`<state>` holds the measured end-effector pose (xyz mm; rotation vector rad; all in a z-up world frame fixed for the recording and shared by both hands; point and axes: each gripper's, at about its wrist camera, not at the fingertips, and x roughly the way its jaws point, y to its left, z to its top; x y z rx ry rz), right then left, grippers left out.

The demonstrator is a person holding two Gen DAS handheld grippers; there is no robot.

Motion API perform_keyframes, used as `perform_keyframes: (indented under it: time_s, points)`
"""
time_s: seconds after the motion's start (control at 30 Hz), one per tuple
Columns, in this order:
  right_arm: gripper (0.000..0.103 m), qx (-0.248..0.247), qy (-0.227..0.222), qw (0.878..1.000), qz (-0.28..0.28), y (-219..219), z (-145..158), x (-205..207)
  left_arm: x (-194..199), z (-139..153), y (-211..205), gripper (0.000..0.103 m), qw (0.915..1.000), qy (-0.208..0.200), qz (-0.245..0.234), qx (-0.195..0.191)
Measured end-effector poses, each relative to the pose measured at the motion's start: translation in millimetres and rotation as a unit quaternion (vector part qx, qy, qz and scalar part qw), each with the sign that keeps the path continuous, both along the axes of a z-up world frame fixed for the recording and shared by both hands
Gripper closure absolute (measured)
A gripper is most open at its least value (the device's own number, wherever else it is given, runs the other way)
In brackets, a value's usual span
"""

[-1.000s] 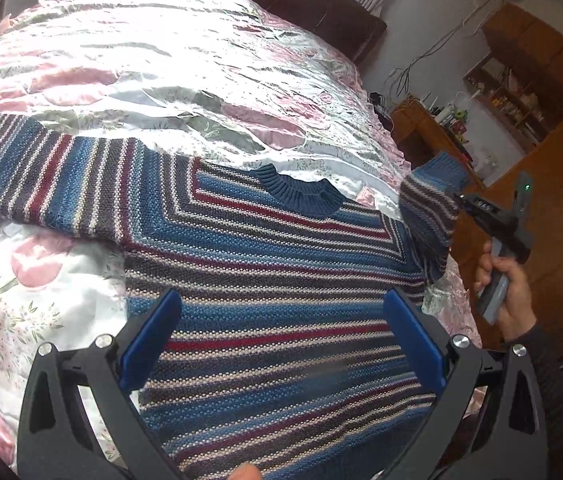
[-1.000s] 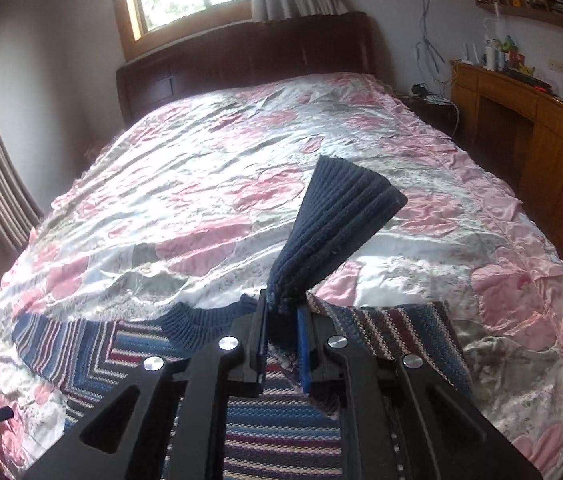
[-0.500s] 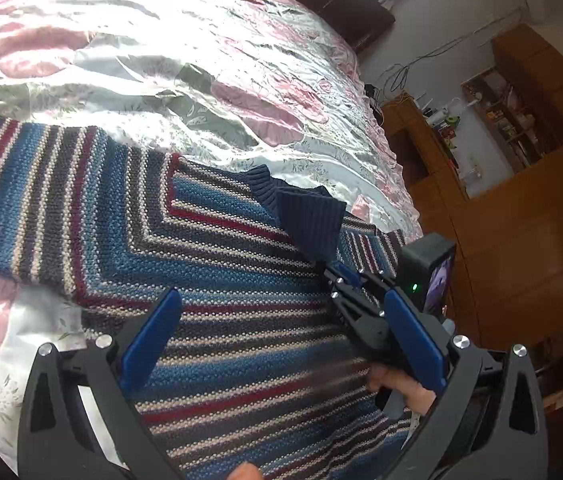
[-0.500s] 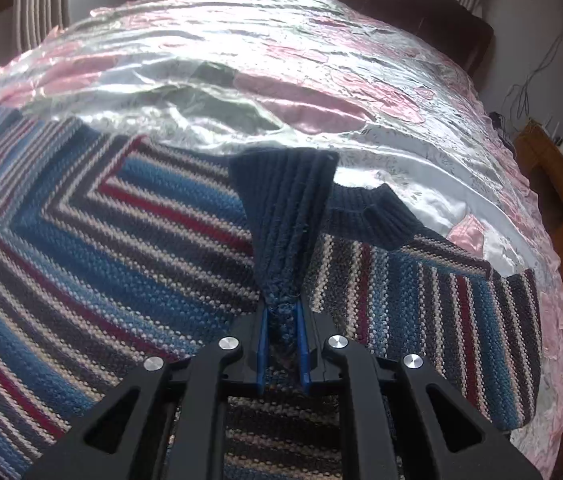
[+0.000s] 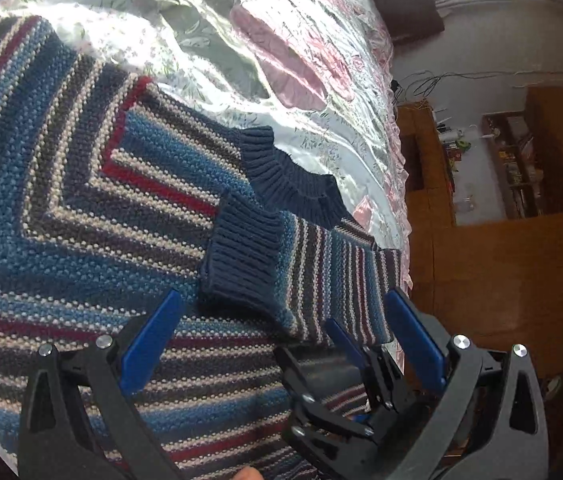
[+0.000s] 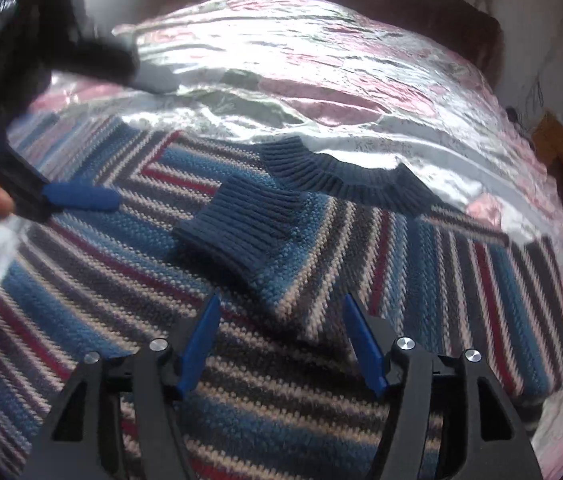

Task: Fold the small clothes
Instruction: 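Carry the held sleeve across the sweater body and release it, then grasp the other sleeve cuff with the left gripper and lift it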

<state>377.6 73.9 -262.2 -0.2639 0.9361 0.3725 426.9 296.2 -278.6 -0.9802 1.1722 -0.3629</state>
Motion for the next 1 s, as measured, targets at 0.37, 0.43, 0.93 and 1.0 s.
perform_keyframes:
  time_s: [0.37, 0.43, 0.93, 1.0]
  points:
    - [0.033, 0.297, 0.033, 0.950, -0.089, -57.1, 3.2, -105.4, 31.5, -49.6, -35.9, 0.003, 0.9953, 0.093, 0.010, 0.025]
    - [0.030, 0.316, 0.017, 0.944, -0.096, -59.7, 2.2, -116.1, 40.5, -53.0, -39.2, 0.003, 0.9941, 0.104, 0.013, 0.028]
    - [0.029, 0.341, 0.019, 0.939, -0.042, -39.0, -13.4, -139.4, 78.3, -7.3, -65.8, 0.097, 0.9614, 0.080, -0.073, 0.253]
    - [0.029, 0.343, 0.021, 0.938, -0.044, -41.0, -15.1, -138.8, 76.8, -1.5, -60.6, 0.097, 0.9593, 0.067, -0.080, 0.262]
